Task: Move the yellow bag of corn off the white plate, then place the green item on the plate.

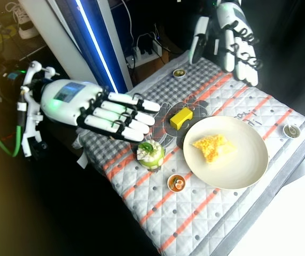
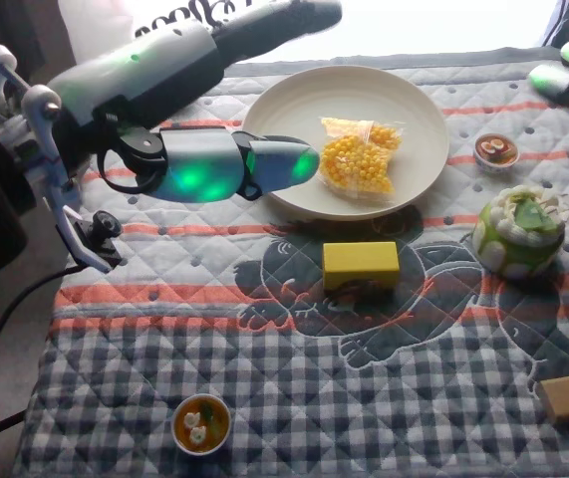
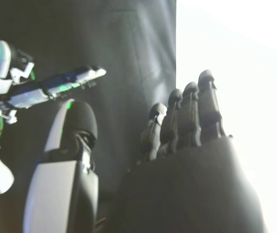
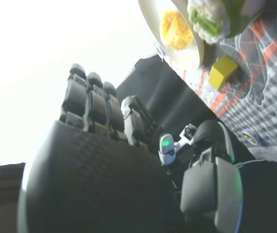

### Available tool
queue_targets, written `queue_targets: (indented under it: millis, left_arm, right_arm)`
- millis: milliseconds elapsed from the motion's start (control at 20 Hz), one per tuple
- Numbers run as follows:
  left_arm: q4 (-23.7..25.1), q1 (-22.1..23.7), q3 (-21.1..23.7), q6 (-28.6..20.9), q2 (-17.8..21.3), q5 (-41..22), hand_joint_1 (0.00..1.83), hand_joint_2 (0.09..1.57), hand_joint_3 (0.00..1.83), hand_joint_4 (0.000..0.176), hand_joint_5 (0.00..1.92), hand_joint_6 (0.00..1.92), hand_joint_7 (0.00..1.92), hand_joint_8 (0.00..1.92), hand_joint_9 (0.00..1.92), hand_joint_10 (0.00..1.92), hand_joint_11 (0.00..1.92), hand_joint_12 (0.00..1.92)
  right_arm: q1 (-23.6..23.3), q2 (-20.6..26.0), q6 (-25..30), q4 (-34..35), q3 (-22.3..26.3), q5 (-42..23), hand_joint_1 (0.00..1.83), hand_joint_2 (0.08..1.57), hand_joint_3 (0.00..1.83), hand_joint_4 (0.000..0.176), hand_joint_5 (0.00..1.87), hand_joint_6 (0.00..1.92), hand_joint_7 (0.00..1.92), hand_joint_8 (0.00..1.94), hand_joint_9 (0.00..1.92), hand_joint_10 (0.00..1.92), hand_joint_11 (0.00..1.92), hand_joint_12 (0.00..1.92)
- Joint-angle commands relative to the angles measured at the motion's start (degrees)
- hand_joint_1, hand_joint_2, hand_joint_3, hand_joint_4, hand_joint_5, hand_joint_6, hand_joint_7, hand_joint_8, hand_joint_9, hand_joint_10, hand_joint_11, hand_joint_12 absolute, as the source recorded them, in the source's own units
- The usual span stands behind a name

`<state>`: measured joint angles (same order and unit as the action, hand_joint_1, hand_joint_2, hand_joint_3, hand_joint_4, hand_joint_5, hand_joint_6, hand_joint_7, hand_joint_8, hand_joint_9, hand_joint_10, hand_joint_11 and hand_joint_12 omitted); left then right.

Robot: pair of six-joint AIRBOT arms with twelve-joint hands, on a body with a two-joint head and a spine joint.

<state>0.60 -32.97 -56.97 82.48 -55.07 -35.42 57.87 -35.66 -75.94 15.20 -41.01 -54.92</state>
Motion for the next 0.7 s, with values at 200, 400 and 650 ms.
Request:
queue_targets:
  millis: [200, 400, 650]
  left_arm:
    - [-0.1, 1.4, -0.1, -0.2, -0.3, -7.2, 0.69, 1.26, 0.00, 0.000, 0.31, 0.03, 0.25, 0.01, 0.03, 0.52, 0.00, 1.42]
    - [-0.2, 1.5, -0.2, -0.2, -0.5, -7.1, 0.62, 1.28, 0.00, 0.000, 0.22, 0.00, 0.18, 0.00, 0.00, 0.42, 0.00, 1.19]
    - [0.1, 5.4, -3.4, -0.2, -3.6, -0.8, 0.74, 1.17, 0.00, 0.007, 0.14, 0.00, 0.11, 0.00, 0.00, 0.30, 0.00, 1.23]
  right_arm:
    - [-0.8, 0.5, 0.2, -1.5, 0.2, -8.8, 0.43, 1.31, 0.00, 0.000, 0.00, 0.00, 0.00, 0.00, 0.07, 0.01, 0.00, 0.68]
    - [-0.7, 0.4, 0.2, -1.5, 0.4, -10.2, 0.50, 1.30, 0.00, 0.000, 0.00, 0.00, 0.00, 0.00, 0.04, 0.01, 0.00, 0.65]
    - [-0.7, 0.0, 0.2, -1.2, 0.3, -10.2, 0.54, 1.27, 0.00, 0.000, 0.00, 0.00, 0.00, 0.00, 0.00, 0.00, 0.00, 0.45]
